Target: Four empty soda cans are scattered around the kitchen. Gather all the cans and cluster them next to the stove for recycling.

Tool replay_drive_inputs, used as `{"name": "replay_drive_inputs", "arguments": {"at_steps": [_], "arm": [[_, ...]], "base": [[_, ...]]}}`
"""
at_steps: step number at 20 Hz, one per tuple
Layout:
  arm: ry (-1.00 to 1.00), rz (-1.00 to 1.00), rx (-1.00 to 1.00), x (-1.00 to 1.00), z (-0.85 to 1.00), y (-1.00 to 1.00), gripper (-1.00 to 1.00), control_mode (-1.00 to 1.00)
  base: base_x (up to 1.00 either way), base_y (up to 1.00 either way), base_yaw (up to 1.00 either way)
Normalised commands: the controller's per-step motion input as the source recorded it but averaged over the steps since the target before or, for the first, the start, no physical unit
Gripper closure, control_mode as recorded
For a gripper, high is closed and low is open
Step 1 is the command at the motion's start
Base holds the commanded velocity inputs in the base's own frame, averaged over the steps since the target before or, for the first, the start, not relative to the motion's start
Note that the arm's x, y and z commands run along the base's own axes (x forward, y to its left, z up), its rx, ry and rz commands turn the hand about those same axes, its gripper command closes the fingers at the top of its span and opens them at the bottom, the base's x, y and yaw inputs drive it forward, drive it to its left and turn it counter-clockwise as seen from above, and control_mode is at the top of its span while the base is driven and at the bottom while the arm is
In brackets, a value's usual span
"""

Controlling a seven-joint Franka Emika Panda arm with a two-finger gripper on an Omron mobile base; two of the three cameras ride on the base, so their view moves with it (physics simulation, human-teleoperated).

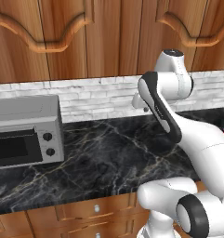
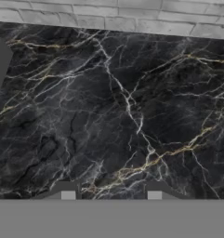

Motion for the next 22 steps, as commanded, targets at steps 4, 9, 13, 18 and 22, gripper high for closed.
{"name": "replay_drive_inputs", "arguments": {"at_steps": [4,9,13,18,22], "arm": [[0.0,0.0,0.0,-0.23,-0.02,0.0,-1.0,-1.0],[-0.03,-0.01,0.02,-0.75,-0.02,-0.01,-1.0,-1.0],[-0.05,-0.01,0.01,-0.68,0.0,-0.01,-1.0,-1.0],[-0.06,0.0,0.0,-0.81,-0.02,0.02,-1.0,-1.0],[-0.05,-0.18,0.07,-0.88,-0.04,-0.02,-1.0,-1.0]], "base": [[0.0,0.0,0.0],[0.0,0.0,0.0],[0.0,0.0,0.0],[0.0,0.0,0.0],[0.0,0.0,0.0]]}}
